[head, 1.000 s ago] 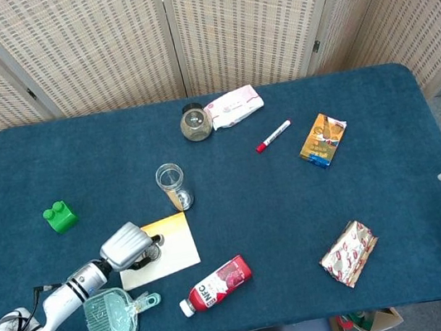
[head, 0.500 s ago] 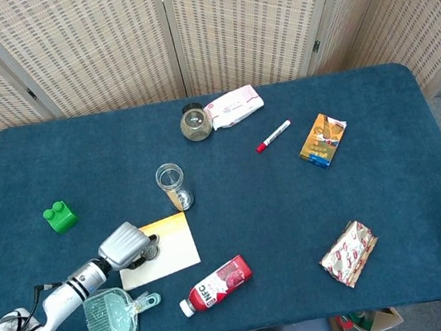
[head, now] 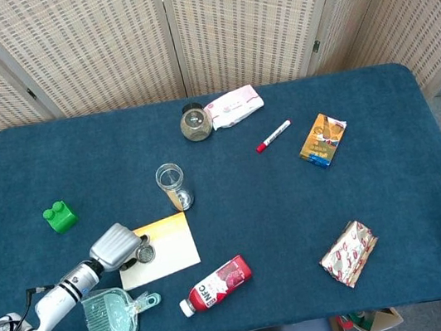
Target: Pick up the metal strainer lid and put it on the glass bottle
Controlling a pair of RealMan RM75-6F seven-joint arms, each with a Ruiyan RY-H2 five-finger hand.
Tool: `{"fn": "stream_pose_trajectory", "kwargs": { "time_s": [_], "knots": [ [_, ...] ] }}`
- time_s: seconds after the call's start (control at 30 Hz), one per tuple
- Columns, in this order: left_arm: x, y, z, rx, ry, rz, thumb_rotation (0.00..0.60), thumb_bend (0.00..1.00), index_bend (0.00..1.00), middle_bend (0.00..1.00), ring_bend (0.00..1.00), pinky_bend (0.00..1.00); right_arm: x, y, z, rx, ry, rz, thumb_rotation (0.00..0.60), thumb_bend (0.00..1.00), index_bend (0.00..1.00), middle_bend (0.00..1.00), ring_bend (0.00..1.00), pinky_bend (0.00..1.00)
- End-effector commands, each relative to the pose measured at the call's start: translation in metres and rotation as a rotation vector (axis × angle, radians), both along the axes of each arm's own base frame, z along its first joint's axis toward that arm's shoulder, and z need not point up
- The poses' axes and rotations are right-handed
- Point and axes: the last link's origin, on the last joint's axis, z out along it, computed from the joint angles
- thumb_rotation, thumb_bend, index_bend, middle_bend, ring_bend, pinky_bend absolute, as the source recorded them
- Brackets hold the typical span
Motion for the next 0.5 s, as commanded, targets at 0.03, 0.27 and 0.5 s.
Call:
{"fn": "stream_pose_trajectory", "kwargs": {
  "time_s": [0.03, 0.27, 0.5],
  "knots": [
    [-0.004, -0.003, 0.004, 0.006, 0.021, 0.011, 0.600, 0.33, 0.41, 0.98, 0.97, 0.81, 0.000, 0.000, 0.000, 0.001, 0.000, 0.001, 0.600, 0.48, 0.27, 0.29, 0.19, 0.29],
    [-0.005, -0.009, 0.011, 0.038, -0.002, 0.031, 0.600, 0.33, 0.41, 0.98, 0.97, 0.81, 0.000, -0.001, -0.001, 0.001, 0.000, 0.002, 0.600, 0.48, 0.27, 0.29, 0.19, 0.29],
    [0.002, -0.014, 0.005, 0.048, -0.082, 0.056, 0.600, 0.33, 0.45, 0.98, 0.97, 0.81, 0.000, -0.002, 0.000, 0.001, 0.000, 0.004, 0.600, 0.48, 0.27, 0.29, 0.19, 0.29]
  ]
}}
